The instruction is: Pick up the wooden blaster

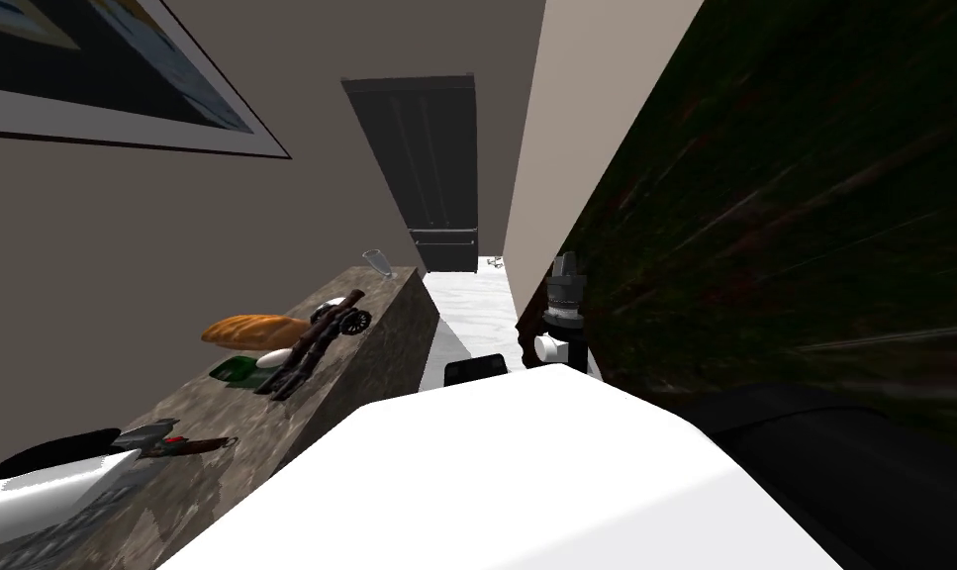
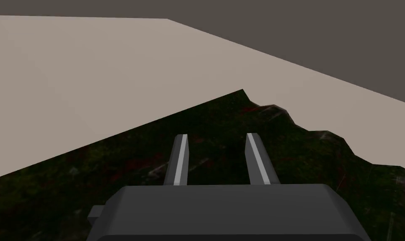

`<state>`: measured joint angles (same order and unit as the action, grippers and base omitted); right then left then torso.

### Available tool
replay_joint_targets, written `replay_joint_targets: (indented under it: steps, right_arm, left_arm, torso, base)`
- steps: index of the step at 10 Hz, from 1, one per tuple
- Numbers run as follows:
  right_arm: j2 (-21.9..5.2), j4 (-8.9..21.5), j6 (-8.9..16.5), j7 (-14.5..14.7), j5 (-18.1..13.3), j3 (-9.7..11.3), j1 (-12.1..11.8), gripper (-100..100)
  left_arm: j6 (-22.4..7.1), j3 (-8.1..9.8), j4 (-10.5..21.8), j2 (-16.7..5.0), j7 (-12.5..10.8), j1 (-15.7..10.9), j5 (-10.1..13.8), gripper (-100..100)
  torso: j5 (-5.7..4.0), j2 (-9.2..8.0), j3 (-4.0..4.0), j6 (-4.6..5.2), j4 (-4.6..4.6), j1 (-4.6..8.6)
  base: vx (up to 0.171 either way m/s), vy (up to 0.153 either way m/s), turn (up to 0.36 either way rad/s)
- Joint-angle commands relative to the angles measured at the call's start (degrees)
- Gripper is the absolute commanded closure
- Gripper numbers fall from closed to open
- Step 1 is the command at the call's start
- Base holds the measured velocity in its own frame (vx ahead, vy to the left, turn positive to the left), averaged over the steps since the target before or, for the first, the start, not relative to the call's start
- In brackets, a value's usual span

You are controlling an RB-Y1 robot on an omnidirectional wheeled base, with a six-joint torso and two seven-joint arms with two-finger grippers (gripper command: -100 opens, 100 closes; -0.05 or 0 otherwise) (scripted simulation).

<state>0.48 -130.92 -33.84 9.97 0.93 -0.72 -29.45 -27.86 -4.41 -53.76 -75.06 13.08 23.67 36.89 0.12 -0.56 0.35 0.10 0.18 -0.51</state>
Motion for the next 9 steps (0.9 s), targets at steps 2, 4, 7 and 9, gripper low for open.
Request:
replay_joint_targets:
  steps: [2, 4, 7, 9]
  right_arm:
    - [0.0, 0.0, 0.0, 0.0, 0.0, 0.0, 0.0, 0]
    - [0.0, 0.0, 0.0, 0.0, 0.0, 0.0, 0.0, 0]
    - [0.0, 0.0, 0.0, 0.0, 0.0, 0.0, 0.0, 0]
    - [0.0, 0.0, 0.0, 0.0, 0.0, 0.0, 0.0, 0]
  left_arm:
    - [-0.8, -0.7, 4.6, 0.4, 3.8, -3.2, 3.7, -100]
    - [-2.4, -1.65, 7.9, 1.8, 6.9, -6.2, 6.9, -100]
    - [-4.0, -2.6, 12.5, 3.1, 10.7, -10.1, 10.5, -100]
    - [-4.0, -2.6, 15.5, 3.1, 12.4, -11.4, 12.2, -100]
  torso:
    - [-0.02, -0.15, 0.09, -0.06, 0.04, 0.03]
    - [0.01, 0.34, -0.16, -0.14, -0.05, -0.09]
    - [-0.01, 0.17, -0.07, -0.15, -0.01, -0.05]
    - [-0.03, -0.07, 0.06, -0.09, 0.04, 0.04]
  base:
    - [-0.172, -0.031, -0.209]
    - [-0.08, -0.035, -0.151]
    - [-0.15, -0.046, -0.276]
    - [-0.13, -0.048, -0.189]
